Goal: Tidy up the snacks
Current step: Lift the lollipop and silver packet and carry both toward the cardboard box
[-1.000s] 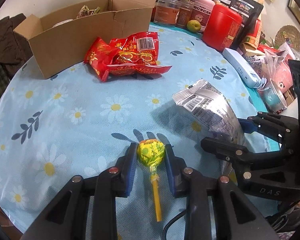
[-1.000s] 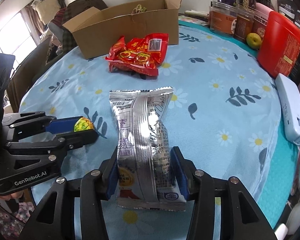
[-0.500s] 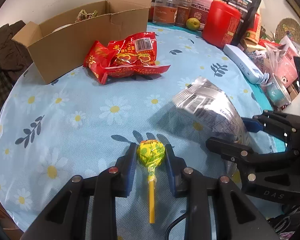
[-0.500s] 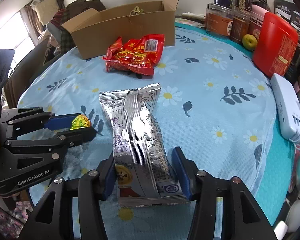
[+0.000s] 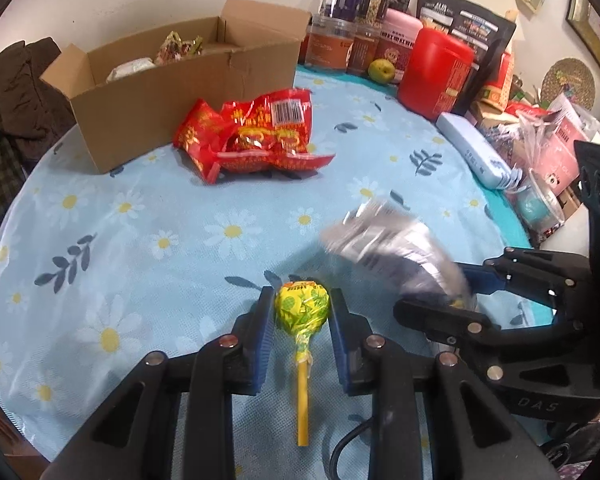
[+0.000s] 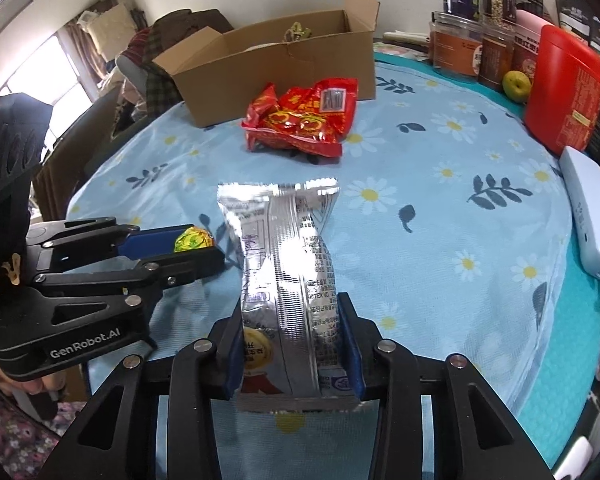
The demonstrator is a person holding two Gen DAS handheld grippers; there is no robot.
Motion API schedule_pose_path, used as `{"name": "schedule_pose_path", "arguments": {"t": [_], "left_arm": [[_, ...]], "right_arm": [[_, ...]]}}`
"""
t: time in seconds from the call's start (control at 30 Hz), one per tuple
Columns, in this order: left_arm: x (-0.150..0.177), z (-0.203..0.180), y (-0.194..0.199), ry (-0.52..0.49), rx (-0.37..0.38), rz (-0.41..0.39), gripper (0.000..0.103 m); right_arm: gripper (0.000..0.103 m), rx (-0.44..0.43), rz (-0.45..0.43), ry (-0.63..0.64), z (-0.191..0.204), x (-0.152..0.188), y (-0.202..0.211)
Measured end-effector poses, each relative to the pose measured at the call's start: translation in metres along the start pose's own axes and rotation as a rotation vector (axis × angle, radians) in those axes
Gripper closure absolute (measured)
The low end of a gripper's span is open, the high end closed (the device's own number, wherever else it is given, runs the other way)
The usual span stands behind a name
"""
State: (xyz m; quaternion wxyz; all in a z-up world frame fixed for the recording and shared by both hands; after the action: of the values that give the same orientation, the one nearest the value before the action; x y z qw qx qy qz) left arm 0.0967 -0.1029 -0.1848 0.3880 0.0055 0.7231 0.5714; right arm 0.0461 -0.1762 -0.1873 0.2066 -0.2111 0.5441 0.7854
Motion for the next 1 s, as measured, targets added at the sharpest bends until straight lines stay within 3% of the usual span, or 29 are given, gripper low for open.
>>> {"name": "schedule_pose_path", "arguments": {"t": [0.47, 1.0], "left_arm": [[-0.053, 0.007, 0.046, 0.004, 0.021, -0.149, 0.077], [-0.141, 0.043, 0.081, 0.04, -0.01, -0.328, 0.077]], "right_arm": [[0.065, -0.012, -0.106, 0.097, 0.027, -0.049, 0.028], [0.065, -0.013, -0.26, 0.2, 0.043, -0.145, 0.061]]}}
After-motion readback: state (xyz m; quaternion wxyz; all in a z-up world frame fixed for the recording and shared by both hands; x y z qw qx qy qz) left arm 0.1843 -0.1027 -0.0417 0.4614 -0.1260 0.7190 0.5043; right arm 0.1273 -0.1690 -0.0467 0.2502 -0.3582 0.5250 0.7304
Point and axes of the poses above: each gripper's, at about its wrist camera, not at the fingertips, and y roughly against the way its jaws point, z to its left, x to its underside, the point moved 7 cm from there along -y, roughly the way its jaws point, and after that the axes turned 8 degrees about -x, right-handed, at the moved point
